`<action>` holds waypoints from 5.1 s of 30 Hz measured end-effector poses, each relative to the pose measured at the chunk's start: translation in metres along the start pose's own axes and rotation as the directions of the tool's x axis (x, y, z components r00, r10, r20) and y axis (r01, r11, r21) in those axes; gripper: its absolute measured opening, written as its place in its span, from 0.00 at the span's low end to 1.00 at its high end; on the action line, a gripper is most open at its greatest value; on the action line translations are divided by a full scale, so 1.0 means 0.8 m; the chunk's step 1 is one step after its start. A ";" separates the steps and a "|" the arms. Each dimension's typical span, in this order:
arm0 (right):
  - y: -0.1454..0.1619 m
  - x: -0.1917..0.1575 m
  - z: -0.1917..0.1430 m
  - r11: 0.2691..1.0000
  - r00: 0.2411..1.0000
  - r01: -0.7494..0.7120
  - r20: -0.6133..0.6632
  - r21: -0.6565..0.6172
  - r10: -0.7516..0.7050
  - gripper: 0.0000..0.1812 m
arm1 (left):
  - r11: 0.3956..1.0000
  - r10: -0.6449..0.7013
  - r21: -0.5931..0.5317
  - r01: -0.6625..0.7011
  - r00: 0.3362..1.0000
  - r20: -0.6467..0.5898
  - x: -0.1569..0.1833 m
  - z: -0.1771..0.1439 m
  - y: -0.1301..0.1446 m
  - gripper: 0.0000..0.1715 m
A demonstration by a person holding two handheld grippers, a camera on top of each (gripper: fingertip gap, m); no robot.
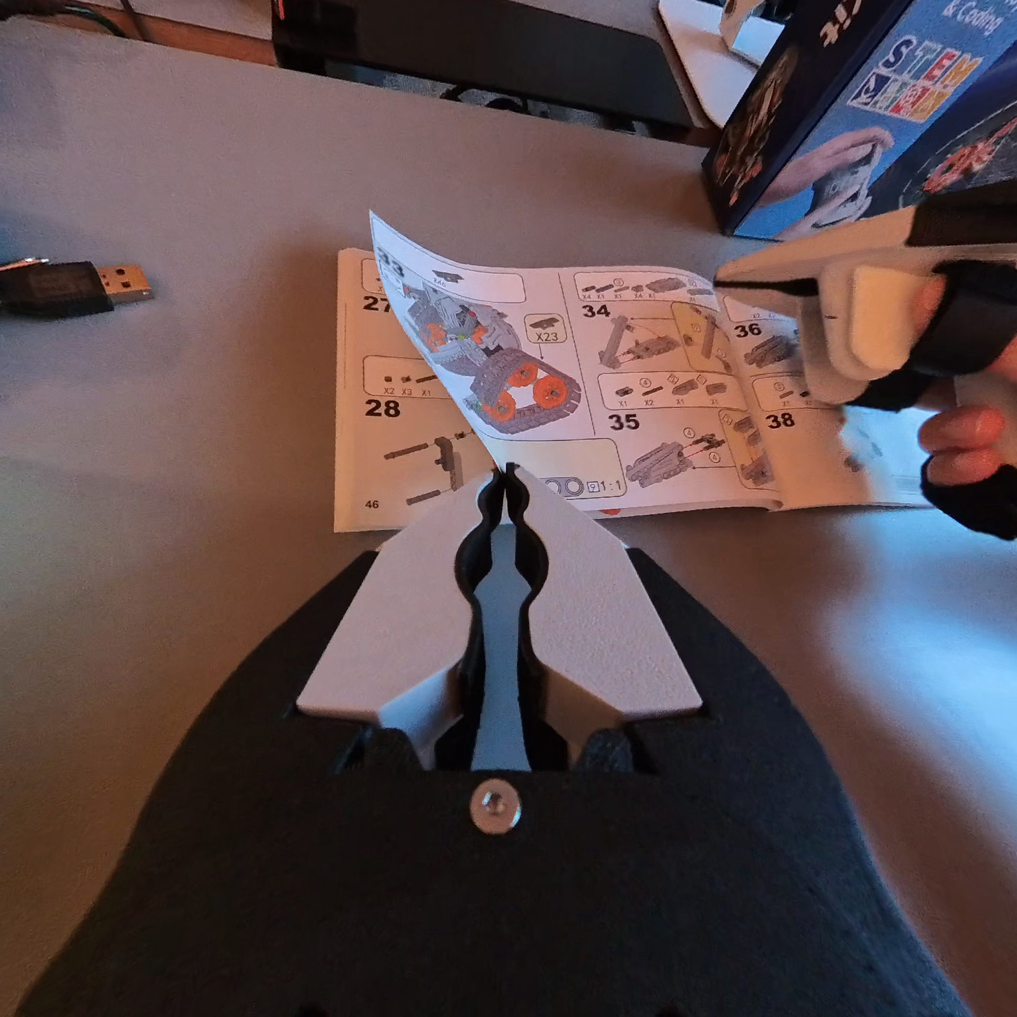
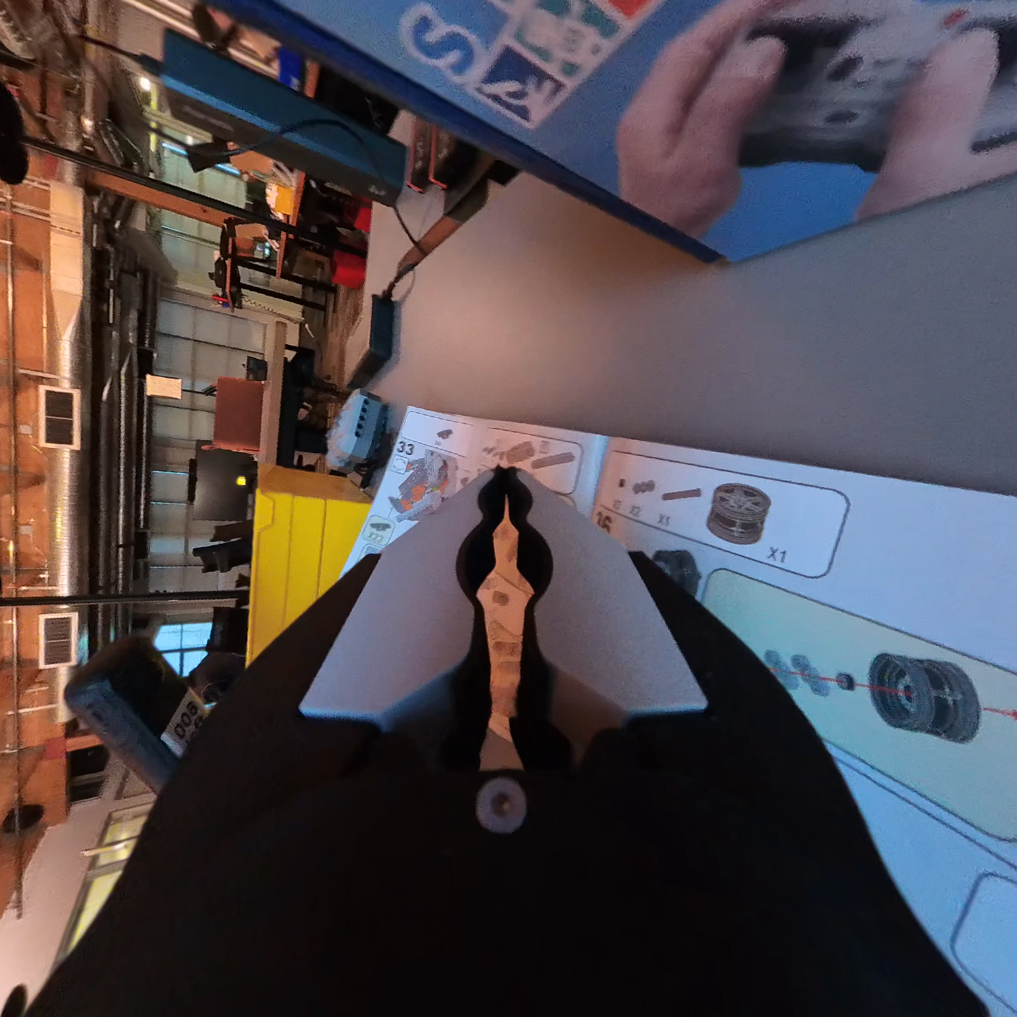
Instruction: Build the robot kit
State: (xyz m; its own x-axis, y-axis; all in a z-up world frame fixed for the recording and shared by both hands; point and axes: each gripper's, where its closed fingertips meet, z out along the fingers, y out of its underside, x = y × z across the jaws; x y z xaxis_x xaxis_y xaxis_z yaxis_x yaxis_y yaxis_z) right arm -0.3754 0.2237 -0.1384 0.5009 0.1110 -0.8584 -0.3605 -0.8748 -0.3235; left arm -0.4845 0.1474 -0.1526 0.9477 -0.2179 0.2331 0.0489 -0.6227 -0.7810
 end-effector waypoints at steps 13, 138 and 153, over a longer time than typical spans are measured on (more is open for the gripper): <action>0.009 0.005 0.006 0.991 0.983 0.136 -0.124 -0.018 -0.137 0.00 | 0.999 0.030 -0.045 -0.028 0.999 0.027 -0.003 -0.006 0.016 0.00; 0.047 -0.125 -0.072 0.442 0.435 0.888 -0.083 -0.124 -0.897 0.00 | 0.962 0.253 -0.101 -0.252 0.967 -0.008 0.009 -0.160 -0.158 0.19; 0.061 -0.084 -0.024 0.777 0.768 0.627 0.205 -0.047 -0.607 0.26 | 0.976 0.217 0.008 -0.217 0.974 -0.069 0.023 -0.164 -0.181 0.17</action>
State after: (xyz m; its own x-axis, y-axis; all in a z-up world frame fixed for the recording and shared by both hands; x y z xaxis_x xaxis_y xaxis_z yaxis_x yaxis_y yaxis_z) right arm -0.4119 0.1646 -0.0888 0.4424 0.7130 -0.5440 0.0712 -0.6326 -0.7712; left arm -0.5153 0.1351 0.0406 0.9119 -0.3987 0.0974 -0.1551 -0.5544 -0.8177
